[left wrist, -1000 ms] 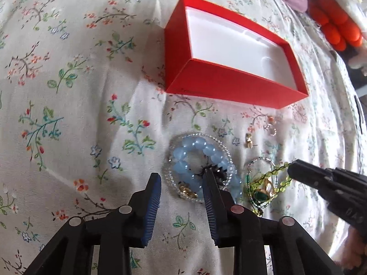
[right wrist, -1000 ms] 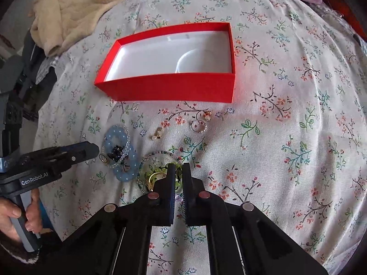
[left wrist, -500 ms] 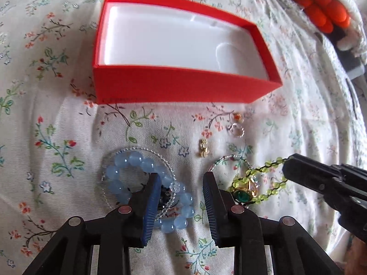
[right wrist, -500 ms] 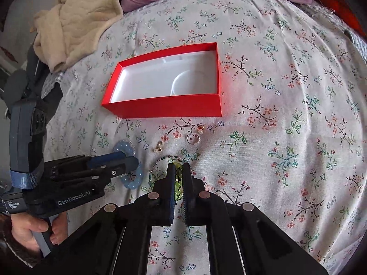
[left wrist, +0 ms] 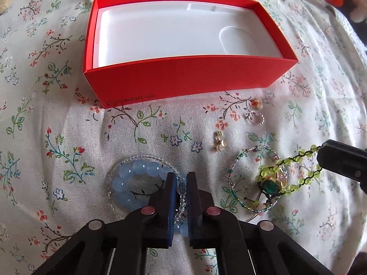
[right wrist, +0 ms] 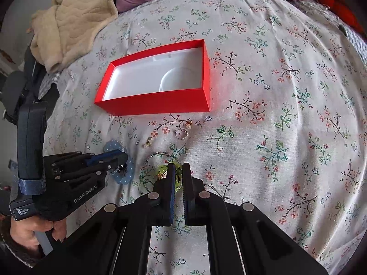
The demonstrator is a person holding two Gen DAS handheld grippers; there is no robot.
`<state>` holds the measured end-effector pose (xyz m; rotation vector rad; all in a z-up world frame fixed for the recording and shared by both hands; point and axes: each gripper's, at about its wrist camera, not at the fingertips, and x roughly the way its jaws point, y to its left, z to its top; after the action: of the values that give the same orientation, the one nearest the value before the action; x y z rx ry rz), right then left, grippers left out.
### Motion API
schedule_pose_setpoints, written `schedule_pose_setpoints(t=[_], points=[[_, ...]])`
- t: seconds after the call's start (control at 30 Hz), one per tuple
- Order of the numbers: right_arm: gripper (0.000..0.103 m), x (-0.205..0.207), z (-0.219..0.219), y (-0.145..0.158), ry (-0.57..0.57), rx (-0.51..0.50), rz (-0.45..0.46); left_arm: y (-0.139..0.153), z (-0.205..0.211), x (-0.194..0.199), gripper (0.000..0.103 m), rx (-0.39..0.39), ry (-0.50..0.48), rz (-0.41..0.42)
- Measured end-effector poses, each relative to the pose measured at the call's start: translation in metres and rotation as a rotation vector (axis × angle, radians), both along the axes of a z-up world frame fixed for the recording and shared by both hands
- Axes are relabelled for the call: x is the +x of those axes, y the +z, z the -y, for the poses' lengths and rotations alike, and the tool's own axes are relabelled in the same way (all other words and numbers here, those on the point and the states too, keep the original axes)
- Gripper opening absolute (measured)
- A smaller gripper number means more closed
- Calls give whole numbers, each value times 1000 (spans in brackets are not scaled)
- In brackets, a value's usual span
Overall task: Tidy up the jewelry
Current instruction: 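Carry both held bracelets up and over into the red box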
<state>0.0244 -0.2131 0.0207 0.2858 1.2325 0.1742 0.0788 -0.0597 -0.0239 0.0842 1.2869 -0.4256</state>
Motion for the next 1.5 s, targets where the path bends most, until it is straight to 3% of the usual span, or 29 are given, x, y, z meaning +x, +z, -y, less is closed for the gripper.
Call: schedule_pose_setpoints(t=[0.47,0.8,1.03,1.37,1.43,1.5], points=[[6,-6,5,28,-11,37,71,60,-19,-7,2,-116,44,134],[6,-6,1,65,-24,71,184,97,-28,-8,2,-201,75,218],[6,5,6,83,-52,89,264,116,-19,12,2,-250,88,255],[6,41,21,111,-113,66,344,112,0,55,2,-409,109,266],[6,51,16,113,-110,59,356,99,-3,62,2,-400,123,247],[6,62,9,110,-100,57,361,86,-6,67,2,-343,140,239]])
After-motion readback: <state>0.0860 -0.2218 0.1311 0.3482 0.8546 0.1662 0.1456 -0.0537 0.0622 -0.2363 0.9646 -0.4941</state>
